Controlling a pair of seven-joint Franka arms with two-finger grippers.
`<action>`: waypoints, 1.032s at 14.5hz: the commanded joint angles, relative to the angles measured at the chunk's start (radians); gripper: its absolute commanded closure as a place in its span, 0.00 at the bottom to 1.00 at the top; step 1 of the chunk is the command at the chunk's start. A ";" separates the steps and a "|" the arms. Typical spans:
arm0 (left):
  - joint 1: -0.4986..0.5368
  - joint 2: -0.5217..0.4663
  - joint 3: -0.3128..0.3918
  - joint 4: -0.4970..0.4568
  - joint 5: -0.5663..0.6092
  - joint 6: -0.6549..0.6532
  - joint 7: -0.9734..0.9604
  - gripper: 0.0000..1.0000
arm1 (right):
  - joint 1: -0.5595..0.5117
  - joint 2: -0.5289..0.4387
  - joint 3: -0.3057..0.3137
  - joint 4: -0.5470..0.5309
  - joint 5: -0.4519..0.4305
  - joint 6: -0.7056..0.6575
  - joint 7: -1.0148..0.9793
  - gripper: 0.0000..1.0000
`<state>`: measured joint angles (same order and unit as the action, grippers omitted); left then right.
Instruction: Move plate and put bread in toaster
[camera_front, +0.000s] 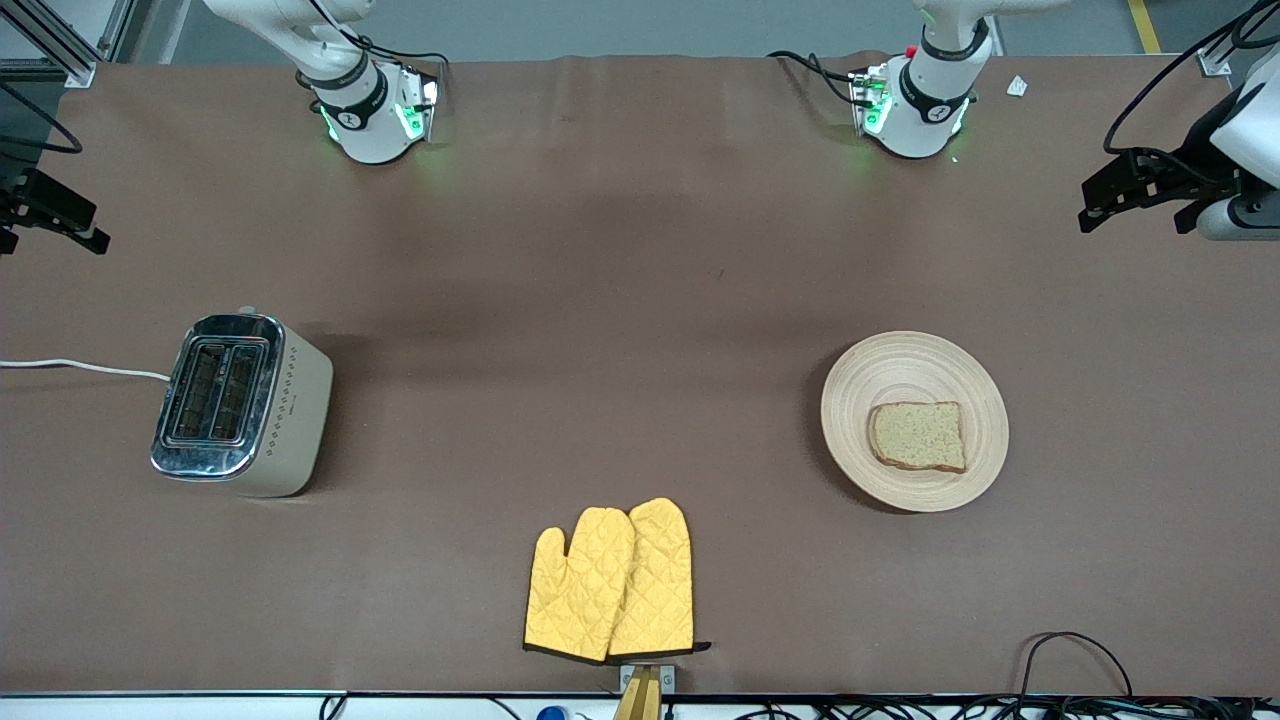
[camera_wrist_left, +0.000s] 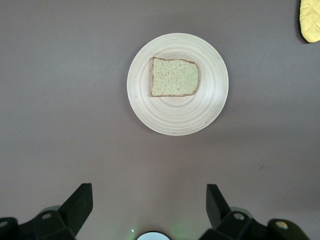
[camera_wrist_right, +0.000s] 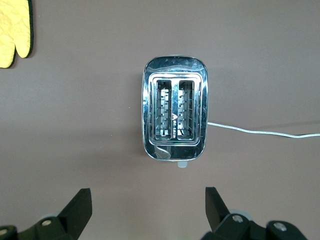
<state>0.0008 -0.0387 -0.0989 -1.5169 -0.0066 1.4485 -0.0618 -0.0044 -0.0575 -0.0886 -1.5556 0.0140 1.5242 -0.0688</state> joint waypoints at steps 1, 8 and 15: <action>0.013 0.000 -0.001 0.020 0.022 -0.016 0.003 0.00 | 0.006 -0.016 0.004 -0.017 -0.019 0.007 -0.006 0.00; 0.057 0.077 0.007 0.020 0.005 -0.005 0.014 0.00 | 0.007 -0.016 0.006 -0.021 -0.019 0.030 -0.008 0.00; 0.151 0.342 0.007 0.014 -0.156 0.252 0.092 0.00 | -0.005 -0.016 0.001 -0.023 -0.019 0.016 -0.008 0.00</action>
<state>0.1301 0.2367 -0.0893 -1.5267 -0.1231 1.6569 -0.0168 -0.0025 -0.0574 -0.0863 -1.5596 0.0140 1.5390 -0.0695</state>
